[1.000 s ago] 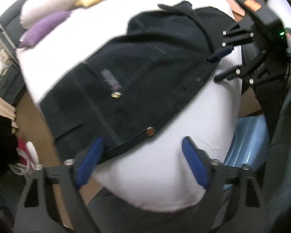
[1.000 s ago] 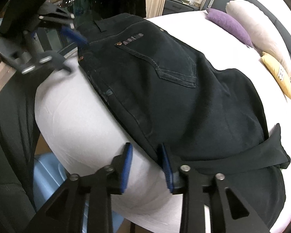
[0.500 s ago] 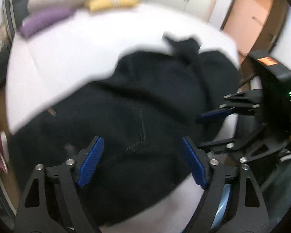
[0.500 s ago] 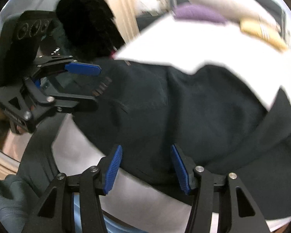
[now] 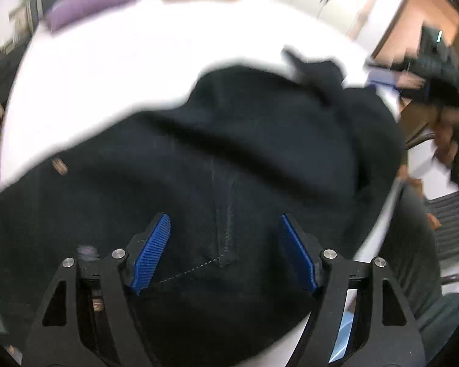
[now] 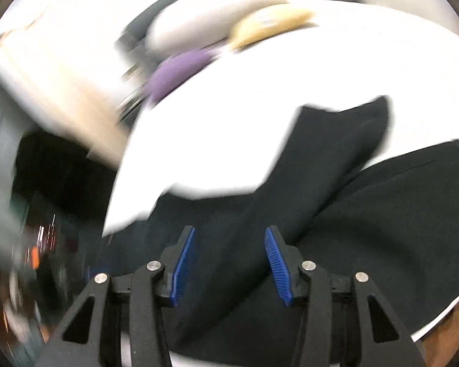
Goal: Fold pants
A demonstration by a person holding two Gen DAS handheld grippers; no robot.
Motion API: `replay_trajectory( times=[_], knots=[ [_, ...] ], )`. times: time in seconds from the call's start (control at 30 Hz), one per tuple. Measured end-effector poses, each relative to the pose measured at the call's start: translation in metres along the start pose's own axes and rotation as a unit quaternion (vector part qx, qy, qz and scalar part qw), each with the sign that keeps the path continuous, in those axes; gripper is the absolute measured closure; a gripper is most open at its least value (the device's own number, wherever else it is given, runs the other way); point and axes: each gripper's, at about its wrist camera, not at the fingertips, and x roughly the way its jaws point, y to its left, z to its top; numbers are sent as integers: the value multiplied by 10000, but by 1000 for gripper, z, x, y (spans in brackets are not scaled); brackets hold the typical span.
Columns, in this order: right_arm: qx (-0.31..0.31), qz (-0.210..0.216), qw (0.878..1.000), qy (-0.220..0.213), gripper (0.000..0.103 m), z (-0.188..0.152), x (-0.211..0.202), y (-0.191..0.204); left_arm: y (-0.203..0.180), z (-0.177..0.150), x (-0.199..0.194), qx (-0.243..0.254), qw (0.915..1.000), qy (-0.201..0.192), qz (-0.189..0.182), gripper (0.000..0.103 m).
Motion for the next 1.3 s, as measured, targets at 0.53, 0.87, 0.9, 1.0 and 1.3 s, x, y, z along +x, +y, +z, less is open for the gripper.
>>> replay_trajectory(
  times=[0.53,0.87,0.9,1.0,1.3],
  knots=[
    [-310,-2603,9573,1219,35,109,148,-8,3,-3,21,-323,9993,-179,-111,31],
    [42,-2043,9707,1262,96,112,142,-44,15,-23,-1,-317,9992,-212,-98,31],
    [95,-1956,9738,1157,96,113,133,-47,15,-22,-1,-327,9992,-210,-94,31],
    [226,-1551,9853,680,96,113,96,-53,13,-22,2,-327,9993,-194,-63,31],
    [1186,-368,9821,-1420,96,47,-95,-117,10,-15,3,-364,9993,-127,-31,31]
  ],
)
